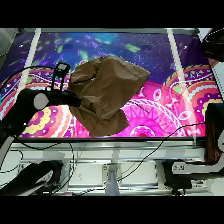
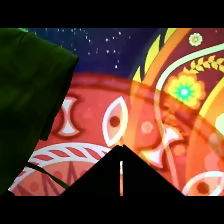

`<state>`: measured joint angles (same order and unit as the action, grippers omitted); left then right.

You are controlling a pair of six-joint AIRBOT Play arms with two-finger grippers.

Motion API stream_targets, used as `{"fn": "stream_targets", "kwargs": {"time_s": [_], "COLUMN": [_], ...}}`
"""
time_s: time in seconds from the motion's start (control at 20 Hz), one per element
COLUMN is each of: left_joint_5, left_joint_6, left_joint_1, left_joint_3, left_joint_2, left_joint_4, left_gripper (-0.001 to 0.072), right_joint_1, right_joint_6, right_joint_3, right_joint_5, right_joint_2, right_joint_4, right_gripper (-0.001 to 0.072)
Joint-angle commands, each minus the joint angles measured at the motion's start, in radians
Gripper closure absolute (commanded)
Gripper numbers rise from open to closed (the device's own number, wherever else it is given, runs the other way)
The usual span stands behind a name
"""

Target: Fold the clothes and pants, and hang the long-sleeved shirts on hangers.

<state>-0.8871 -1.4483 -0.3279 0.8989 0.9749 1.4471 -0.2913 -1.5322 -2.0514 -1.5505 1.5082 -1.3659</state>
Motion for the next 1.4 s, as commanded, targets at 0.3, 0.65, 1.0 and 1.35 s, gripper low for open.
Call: {"fn": "stream_targets", "kwargs": {"time_s": [0.3, 0.65, 1.0, 1.35], "left_joint_5": [0.058, 0.058, 0.058, 0.058], "left_joint_6": [-0.042, -0.041, -0.041, -0.042], "left_joint_1": [0.018, 0.018, 0.018, 0.018], "left_joint_3": [-0.104, -0.104, -0.105, -0.105], "left_joint_2": [-0.075, -0.074, -0.073, -0.073], "left_joint_4": [-0.028, -0.027, -0.027, -0.028], "left_gripper": [0.0694, 0.0694, 0.0694, 0.0695], "right_joint_1": [0.001, 0.001, 0.010, 0.207], "right_joint_6": [0.000, 0.051, 0.335, 0.285], "right_joint_3": [0.069, 0.558, 0.886, 0.898], "right_joint_5": [0.235, 0.250, 0.377, 0.639], "right_joint_2": [0.001, 0.002, 0.042, 0.125], "right_joint_4": [0.009, 0.114, 0.545, 0.565], "right_gripper": [0.0676, 0.0677, 0.0297, 0.0305]}}
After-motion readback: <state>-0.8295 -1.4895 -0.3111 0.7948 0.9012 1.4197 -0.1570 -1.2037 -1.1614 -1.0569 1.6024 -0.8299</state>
